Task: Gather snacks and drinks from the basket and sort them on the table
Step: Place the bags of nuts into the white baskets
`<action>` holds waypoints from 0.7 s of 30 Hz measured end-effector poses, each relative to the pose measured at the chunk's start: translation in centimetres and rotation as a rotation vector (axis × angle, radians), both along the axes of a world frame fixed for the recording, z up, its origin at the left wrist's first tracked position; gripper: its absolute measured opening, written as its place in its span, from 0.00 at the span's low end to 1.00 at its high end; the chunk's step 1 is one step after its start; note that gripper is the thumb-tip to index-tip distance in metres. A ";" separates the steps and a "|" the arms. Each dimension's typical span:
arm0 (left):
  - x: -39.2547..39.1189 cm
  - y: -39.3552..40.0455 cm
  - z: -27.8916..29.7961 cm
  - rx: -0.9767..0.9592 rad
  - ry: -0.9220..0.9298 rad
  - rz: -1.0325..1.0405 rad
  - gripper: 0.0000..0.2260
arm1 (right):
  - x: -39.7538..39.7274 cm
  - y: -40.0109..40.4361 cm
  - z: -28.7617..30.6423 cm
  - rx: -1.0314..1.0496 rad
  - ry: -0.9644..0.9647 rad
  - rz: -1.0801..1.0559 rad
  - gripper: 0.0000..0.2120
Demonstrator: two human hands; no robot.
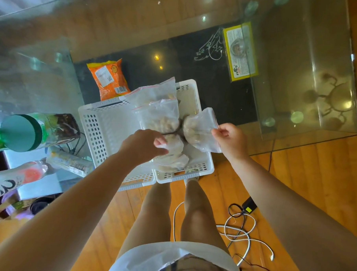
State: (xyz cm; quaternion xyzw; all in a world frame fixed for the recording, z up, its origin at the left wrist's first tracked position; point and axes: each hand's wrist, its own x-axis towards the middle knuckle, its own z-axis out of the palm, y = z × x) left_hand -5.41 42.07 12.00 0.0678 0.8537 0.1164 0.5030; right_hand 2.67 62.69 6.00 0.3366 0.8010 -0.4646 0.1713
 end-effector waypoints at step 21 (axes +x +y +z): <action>0.0 0.9 -2.0 0.112 0.417 0.251 0.16 | 0.3 -1.4 -2.3 0.559 -0.045 1.028 0.48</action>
